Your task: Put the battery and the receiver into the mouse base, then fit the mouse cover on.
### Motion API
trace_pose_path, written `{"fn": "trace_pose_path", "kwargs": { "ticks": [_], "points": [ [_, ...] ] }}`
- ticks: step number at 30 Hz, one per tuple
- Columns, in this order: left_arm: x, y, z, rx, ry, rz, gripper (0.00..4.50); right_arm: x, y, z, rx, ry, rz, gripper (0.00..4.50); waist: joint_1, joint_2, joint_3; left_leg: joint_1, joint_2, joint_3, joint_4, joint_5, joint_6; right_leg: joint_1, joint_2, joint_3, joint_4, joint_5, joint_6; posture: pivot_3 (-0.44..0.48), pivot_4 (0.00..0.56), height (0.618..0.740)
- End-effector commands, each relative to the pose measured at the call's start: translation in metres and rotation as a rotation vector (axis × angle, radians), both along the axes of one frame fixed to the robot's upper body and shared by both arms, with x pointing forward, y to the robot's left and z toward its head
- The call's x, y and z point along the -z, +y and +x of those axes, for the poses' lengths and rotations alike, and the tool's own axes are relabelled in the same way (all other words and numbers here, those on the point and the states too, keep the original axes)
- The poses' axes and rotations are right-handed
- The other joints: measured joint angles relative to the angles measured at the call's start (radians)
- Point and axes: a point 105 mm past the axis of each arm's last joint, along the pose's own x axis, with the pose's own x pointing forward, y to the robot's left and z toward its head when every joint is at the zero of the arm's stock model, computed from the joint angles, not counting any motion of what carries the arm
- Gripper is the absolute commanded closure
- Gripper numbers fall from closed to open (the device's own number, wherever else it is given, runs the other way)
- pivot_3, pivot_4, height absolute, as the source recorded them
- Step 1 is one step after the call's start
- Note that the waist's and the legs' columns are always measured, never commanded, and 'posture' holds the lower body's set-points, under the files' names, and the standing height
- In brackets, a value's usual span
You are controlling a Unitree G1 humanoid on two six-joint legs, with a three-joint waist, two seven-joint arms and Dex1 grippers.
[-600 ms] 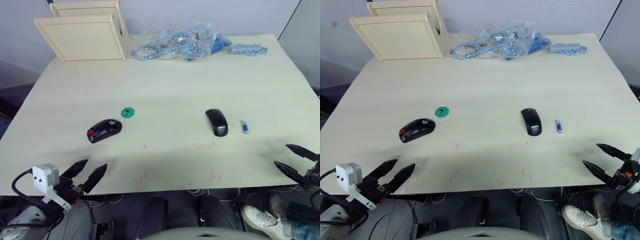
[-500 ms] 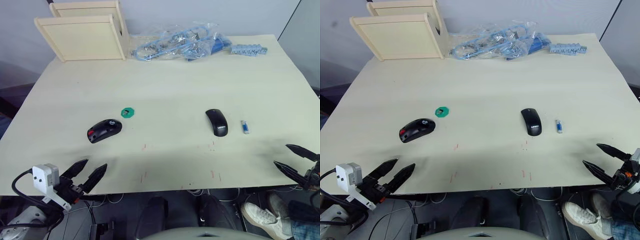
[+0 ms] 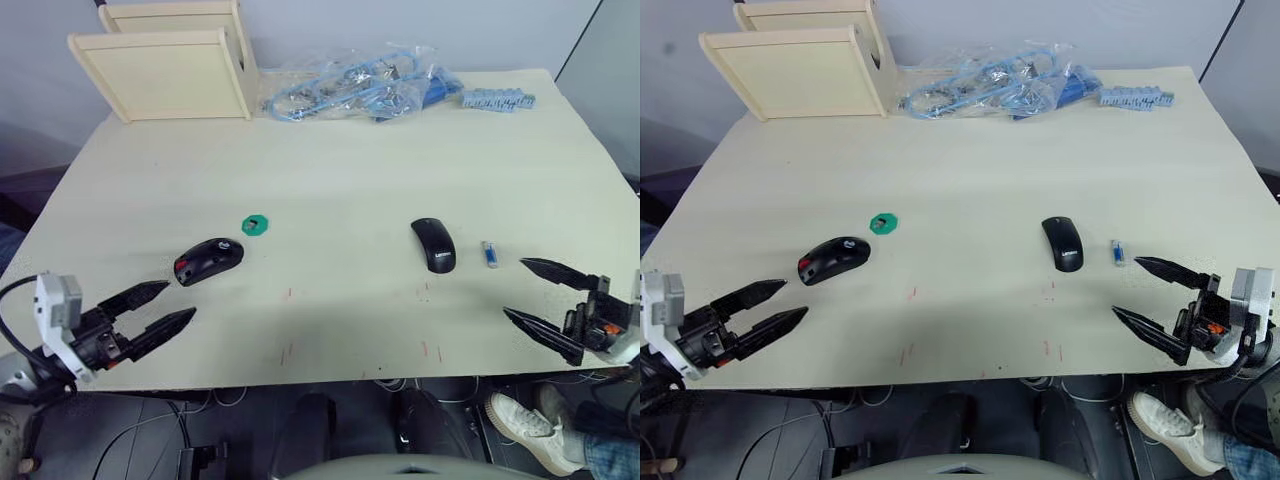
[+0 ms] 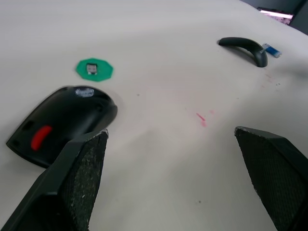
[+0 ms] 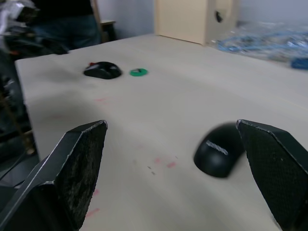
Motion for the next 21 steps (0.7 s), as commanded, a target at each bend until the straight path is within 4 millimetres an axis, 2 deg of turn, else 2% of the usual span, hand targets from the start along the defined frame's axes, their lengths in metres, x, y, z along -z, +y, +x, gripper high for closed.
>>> {"fn": "trace_pose_path", "kwargs": {
  "ticks": [1, 8, 12, 21],
  "points": [
    [-0.017, 0.01, 0.009, 0.041, -0.038, 0.059, 0.03, -0.017, 0.016, -0.007, -0.082, -0.043, -0.005, 0.0, 0.001, 0.0, 0.0, 0.0, 0.0, 0.0, 0.0, 0.0, 0.0, 0.0, 0.0, 0.0, 0.0, 0.0, 0.0, 0.0, 0.15, 0.74],
    [-0.023, 0.025, 0.029, 0.106, 0.03, 0.203, 0.03, -0.029, 0.034, -0.018, -0.182, -0.076, -0.009, 0.0, 0.001, 0.0, 0.0, 0.0, 0.0, 0.0, 0.0, 0.0, 0.0, 0.0, 0.0, 0.0, 0.0, 0.0, 0.0, 0.0, 0.15, 0.74],
    [-0.018, 0.032, 0.045, 0.13, 0.069, 0.274, 0.03, -0.035, 0.043, -0.024, -0.217, -0.093, -0.009, 0.0, 0.001, -0.001, 0.001, -0.001, 0.0, -0.001, 0.0, 0.0, 0.0, -0.001, 0.0, -0.001, 0.001, 0.0, 0.0, 0.0, 0.15, 0.74],
    [-0.008, 0.037, 0.074, 0.153, 0.089, 0.364, 0.03, -0.035, 0.046, -0.026, -0.209, -0.095, -0.026, 0.0, 0.0, -0.003, 0.001, -0.002, 0.0, 0.0, 0.0, 0.0, 0.0, -0.003, 0.0, 0.0, 0.002, 0.0, 0.0, 0.0, 0.15, 0.74]
  ]
}}
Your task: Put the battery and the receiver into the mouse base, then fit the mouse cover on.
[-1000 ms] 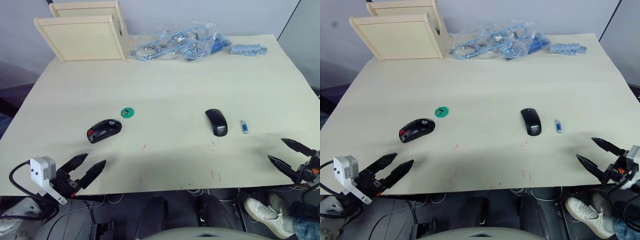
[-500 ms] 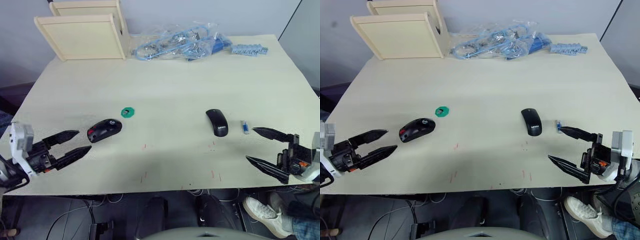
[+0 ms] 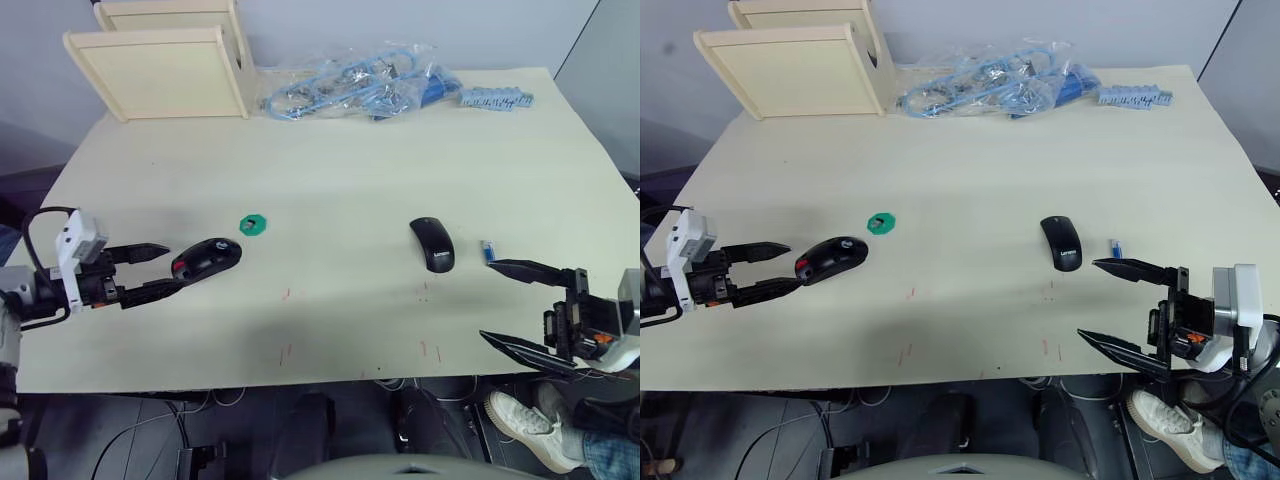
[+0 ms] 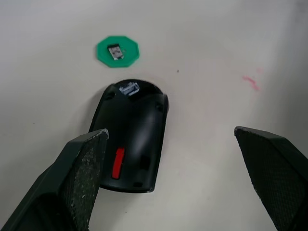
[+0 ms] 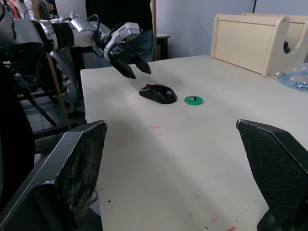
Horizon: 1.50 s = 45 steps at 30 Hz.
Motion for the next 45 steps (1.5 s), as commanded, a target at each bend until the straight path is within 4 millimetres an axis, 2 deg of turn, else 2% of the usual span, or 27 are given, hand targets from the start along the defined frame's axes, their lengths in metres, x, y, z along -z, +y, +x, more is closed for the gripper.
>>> {"fn": "trace_pose_path", "kwargs": {
  "ticks": [1, 10, 23, 45],
  "points": [
    [-0.001, 0.005, 0.01, -0.003, -0.011, 0.06, 0.03, -0.008, 0.004, -0.005, -0.007, -0.041, -0.01, 0.0, 0.001, 0.0, 0.0, 0.0, 0.0, 0.0, 0.0, 0.0, 0.0, 0.0, 0.0, 0.0, 0.0, 0.0, 0.0, 0.0, 0.15, 0.74],
    [0.003, 0.004, 0.026, 0.032, 0.002, 0.124, 0.03, -0.013, 0.01, -0.005, 0.011, -0.054, -0.002, 0.0, 0.001, -0.001, 0.0, -0.001, 0.0, 0.0, 0.0, 0.0, 0.0, -0.001, 0.0, 0.0, 0.001, 0.0, 0.0, 0.0, 0.15, 0.74],
    [0.011, -0.009, 0.047, 0.106, 0.03, 0.144, 0.03, -0.018, 0.015, -0.007, 0.039, -0.064, -0.001, 0.0, 0.0, -0.002, -0.001, -0.002, -0.001, -0.002, 0.001, 0.0, 0.0, -0.001, 0.0, 0.0, 0.001, 0.0, 0.0, 0.0, 0.15, 0.74],
    [0.02, -0.01, 0.05, 0.128, 0.04, 0.18, 0.03, -0.013, 0.011, -0.009, 0.061, -0.062, 0.003, 0.0, 0.0, -0.003, -0.001, -0.003, -0.001, -0.002, 0.001, 0.0, 0.0, -0.001, 0.0, -0.001, 0.002, 0.0, 0.0, 0.0, 0.15, 0.74]
  ]
}}
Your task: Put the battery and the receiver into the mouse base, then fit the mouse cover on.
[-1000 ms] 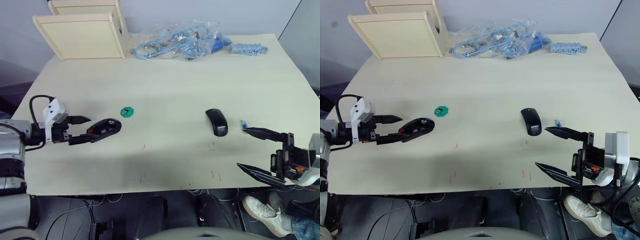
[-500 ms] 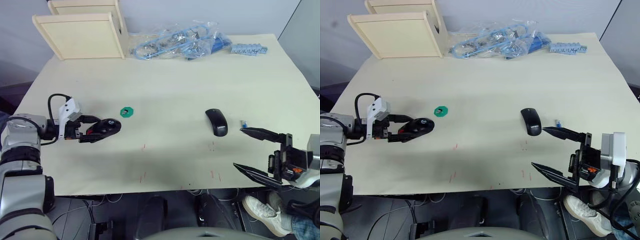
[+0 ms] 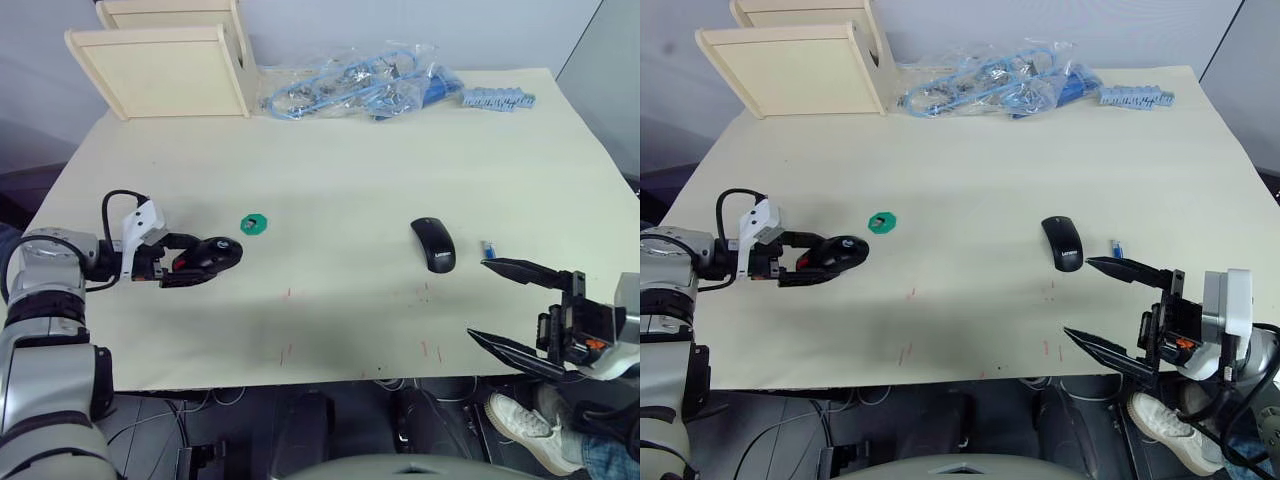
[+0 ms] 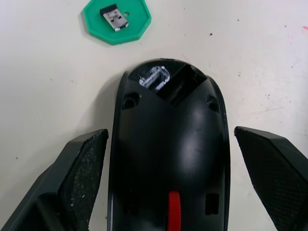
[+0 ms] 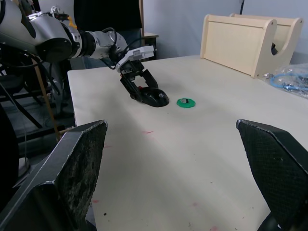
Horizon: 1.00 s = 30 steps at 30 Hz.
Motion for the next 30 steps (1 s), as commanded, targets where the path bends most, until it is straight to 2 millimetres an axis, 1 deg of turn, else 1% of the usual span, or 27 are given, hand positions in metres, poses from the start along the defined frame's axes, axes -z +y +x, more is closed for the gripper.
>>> {"fn": "trace_pose_path", "kwargs": {
  "ticks": [1, 14, 17, 18, 19, 22, 25, 27, 28, 30],
  "points": [
    [-0.01, 0.002, 0.002, 0.011, -0.034, 0.005, 0.03, -0.006, -0.001, -0.002, 0.004, -0.043, -0.001, 0.0, 0.0, 0.0, 0.0, 0.0, 0.0, 0.0, 0.0, 0.0, 0.0, 0.0, 0.0, 0.0, 0.0, 0.0, 0.0, 0.0, 0.15, 0.74],
    [-0.009, 0.002, 0.002, -0.004, -0.051, -0.014, 0.03, -0.007, -0.002, -0.002, 0.009, -0.043, -0.002, 0.0, 0.0, 0.0, 0.0, 0.0, 0.0, 0.0, 0.0, 0.0, 0.0, 0.0, 0.0, 0.0, 0.0, 0.0, 0.0, 0.0, 0.15, 0.74],
    [-0.008, 0.002, 0.002, 0.002, -0.049, -0.024, 0.7, -0.005, -0.003, -0.003, 0.012, -0.038, -0.003, 0.0, 0.0, 0.0, 0.0, 0.0, 0.0, 0.0, 0.0, 0.0, 0.0, 0.0, 0.0, 0.0, 0.0, 0.0, 0.0, 0.0, 0.15, 0.74],
    [-0.009, 0.001, 0.001, 0.004, -0.053, -0.031, 1.27, -0.005, -0.003, -0.003, 0.012, -0.037, -0.004, 0.0, 0.0, 0.0, 0.0, 0.0, 0.0, 0.0, 0.0, 0.0, 0.0, 0.0, 0.0, 0.0, 0.0, 0.0, 0.0, 0.0, 0.15, 0.74],
    [-0.01, 0.0, 0.001, 0.008, -0.061, -0.041, 1.56, -0.004, -0.003, -0.004, 0.013, -0.036, -0.004, 0.0, 0.0, 0.0, 0.0, 0.0, 0.0, 0.0, 0.0, 0.0, 0.0, 0.0, 0.0, 0.0, 0.0, 0.0, 0.0, 0.0, 0.15, 0.74],
    [-0.018, -0.003, 0.001, 0.028, -0.105, -0.088, 1.57, -0.002, -0.005, -0.004, 0.019, -0.031, -0.003, 0.0, 0.0, 0.0, 0.0, 0.0, 0.0, 0.0, 0.0, 0.0, 0.0, 0.0, 0.0, 0.0, 0.0, 0.0, 0.0, 0.0, 0.15, 0.74],
    [-0.029, -0.004, -0.004, 0.055, -0.138, -0.137, 1.57, 0.002, -0.007, -0.004, 0.031, -0.018, -0.003, 0.0, 0.0, 0.0, 0.0, 0.0, 0.0, 0.0, 0.0, 0.0, 0.0, 0.0, 0.0, 0.0, 0.0, 0.0, 0.0, 0.0, 0.15, 0.74],
    [-0.032, -0.006, -0.008, 0.08, -0.156, -0.137, 1.57, 0.003, -0.009, -0.004, 0.036, -0.013, 0.0, 0.0, -0.003, 0.0, 0.0, 0.0, 0.0, 0.0, 0.0, 0.0, 0.0, 0.0, 0.0, 0.0, 0.0, 0.0, 0.0, 0.0, 0.15, 0.74],
    [-0.034, -0.009, -0.011, 0.095, -0.162, -0.143, 1.57, 0.004, -0.009, -0.004, 0.037, -0.01, 0.0, 0.0, -0.003, 0.0, 0.0, 0.0, 0.0, 0.0, 0.0, 0.0, 0.0, 0.0, 0.0, 0.001, 0.001, 0.0, 0.0, 0.0, 0.15, 0.74],
    [-0.037, -0.021, -0.017, 0.138, -0.173, -0.142, 1.57, 0.007, -0.012, -0.004, 0.037, 0.0, -0.006, 0.0, -0.004, 0.0, 0.0, 0.0, 0.001, 0.0, 0.0, 0.0, 0.0, 0.0, 0.0, 0.0, 0.001, 0.0, 0.0, 0.0, 0.15, 0.74]
  ]
}}
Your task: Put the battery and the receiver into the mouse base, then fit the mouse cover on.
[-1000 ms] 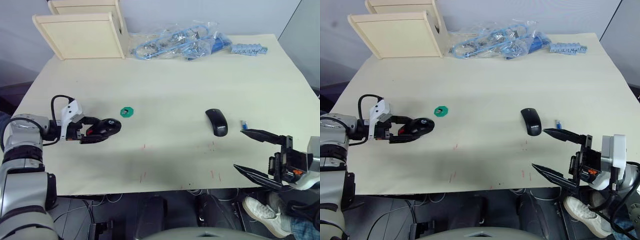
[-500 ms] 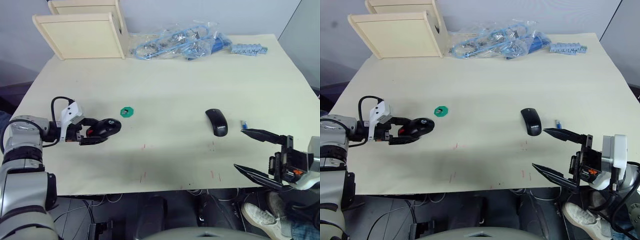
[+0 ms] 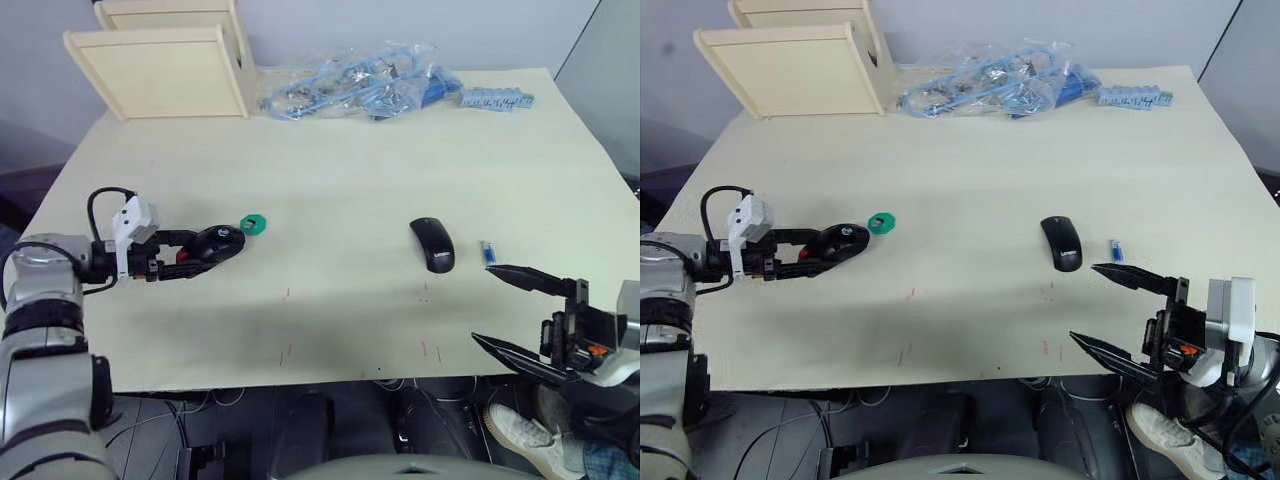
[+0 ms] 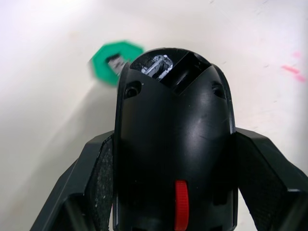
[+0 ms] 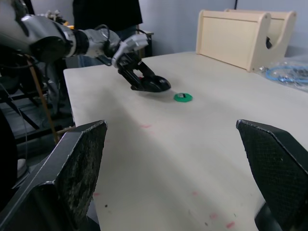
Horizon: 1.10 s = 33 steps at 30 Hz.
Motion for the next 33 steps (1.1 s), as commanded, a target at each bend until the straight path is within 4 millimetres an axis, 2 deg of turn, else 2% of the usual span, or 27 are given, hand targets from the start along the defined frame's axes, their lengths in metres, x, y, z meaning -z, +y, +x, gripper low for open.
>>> {"fn": "trace_pose_path", "kwargs": {
  "ticks": [1, 7, 10, 17, 21, 33],
  "points": [
    [-0.022, -0.021, -0.014, 0.106, -0.062, 0.006, 1.57, -0.002, -0.005, -0.002, 0.006, -0.028, -0.008, 0.0, -0.001, 0.0, 0.0, 0.0, 0.001, 0.0, 0.0, 0.0, 0.0, 0.0, 0.0, 0.001, 0.0, 0.0, 0.0, 0.0, 0.15, 0.74],
    [-0.026, -0.085, -0.047, 0.186, -0.028, 0.002, 1.57, 0.002, -0.011, -0.002, 0.0, -0.011, -0.017, 0.0, 0.01, 0.0, 0.0, 0.0, 0.003, -0.005, 0.0, 0.0, 0.0, 0.0, -0.003, 0.001, 0.0, 0.001, 0.001, 0.0, 0.15, 0.74],
    [-0.025, -0.108, -0.049, 0.129, -0.061, 0.082, 1.57, 0.003, -0.012, 0.0, -0.002, -0.009, -0.018, 0.0, 0.005, 0.001, 0.0, 0.001, 0.002, -0.006, 0.0, 0.0, 0.0, 0.001, -0.001, 0.0, -0.001, 0.0, 0.001, 0.0, 0.15, 0.74],
    [-0.031, -0.159, -0.052, 0.115, -0.028, 0.077, 1.57, 0.003, -0.013, 0.002, -0.005, -0.009, -0.028, 0.0, 0.006, 0.001, 0.0, 0.0, -0.001, -0.007, 0.0, 0.0, 0.0, 0.001, -0.001, 0.0, -0.001, 0.0, 0.001, 0.0, 0.15, 0.74],
    [-0.026, -0.17, -0.048, 0.082, -0.032, 0.106, 1.57, 0.003, -0.013, 0.0, -0.002, -0.006, -0.033, 0.0, 0.003, 0.001, 0.0, 0.0, -0.001, -0.007, 0.0, 0.0, 0.0, 0.001, 0.0, 0.0, -0.001, 0.0, 0.001, 0.0, 0.15, 0.74],
    [0.003, -0.196, -0.049, 0.179, -0.025, 0.145, 1.57, 0.005, -0.018, -0.013, 0.026, 0.011, -0.058, 0.0, 0.008, 0.001, 0.0, 0.0, -0.001, -0.007, 0.0, 0.0, 0.0, 0.001, 0.0, 0.0, -0.002, 0.0, 0.001, 0.0, 0.15, 0.74]
  ]
}}
